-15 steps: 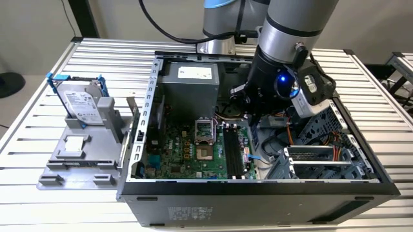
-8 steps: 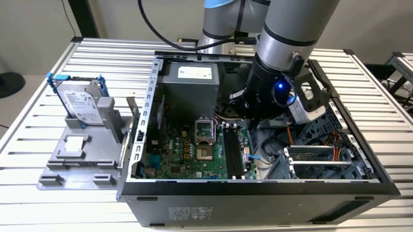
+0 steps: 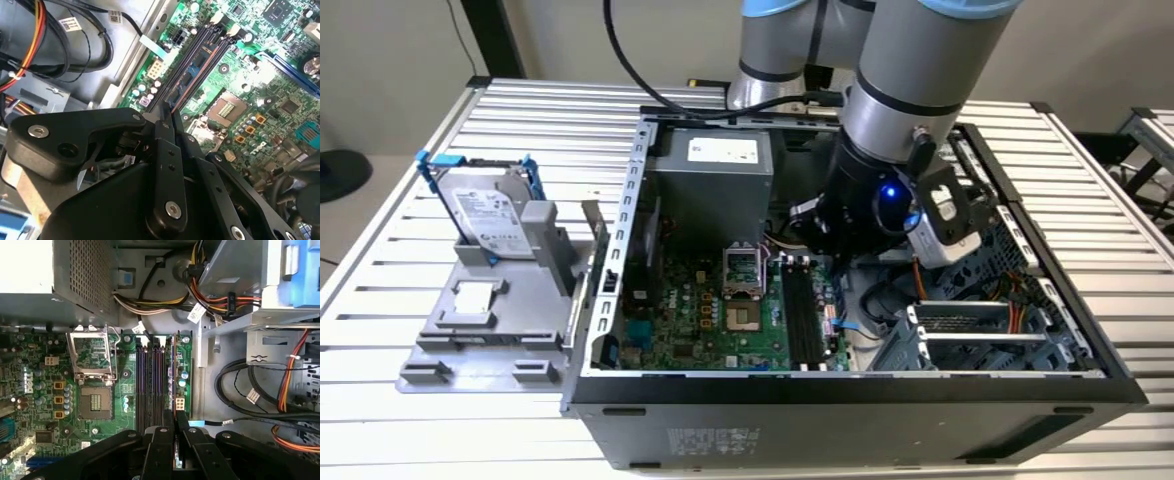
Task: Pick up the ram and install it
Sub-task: 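Insert the ram into the slot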
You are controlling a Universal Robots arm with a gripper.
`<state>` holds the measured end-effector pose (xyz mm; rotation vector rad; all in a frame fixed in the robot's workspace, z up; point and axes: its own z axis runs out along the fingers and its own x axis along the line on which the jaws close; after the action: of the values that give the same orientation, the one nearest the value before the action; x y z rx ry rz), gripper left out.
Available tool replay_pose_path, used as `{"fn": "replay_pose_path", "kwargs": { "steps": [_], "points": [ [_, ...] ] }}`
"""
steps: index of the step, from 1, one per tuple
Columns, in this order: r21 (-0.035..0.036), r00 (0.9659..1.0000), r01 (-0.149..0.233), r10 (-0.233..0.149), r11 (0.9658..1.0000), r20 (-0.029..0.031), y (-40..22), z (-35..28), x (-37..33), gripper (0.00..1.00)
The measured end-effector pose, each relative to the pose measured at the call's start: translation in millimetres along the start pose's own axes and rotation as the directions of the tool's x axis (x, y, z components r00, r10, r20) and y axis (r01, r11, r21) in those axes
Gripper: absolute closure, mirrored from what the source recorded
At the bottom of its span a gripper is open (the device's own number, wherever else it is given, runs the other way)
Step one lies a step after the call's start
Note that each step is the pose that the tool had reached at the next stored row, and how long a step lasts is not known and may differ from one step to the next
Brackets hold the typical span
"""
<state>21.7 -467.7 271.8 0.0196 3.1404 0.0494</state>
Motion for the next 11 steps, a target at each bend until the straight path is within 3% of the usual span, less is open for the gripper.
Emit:
{"fn": "replay_pose_path", "kwargs": {
  "steps": [11],
  "points": [
    [0.0002, 1.0000, 0.000, 0.000, 1.0000, -0.0001, -5.4, 19.8, 4.9, 1.00]
  ]
}}
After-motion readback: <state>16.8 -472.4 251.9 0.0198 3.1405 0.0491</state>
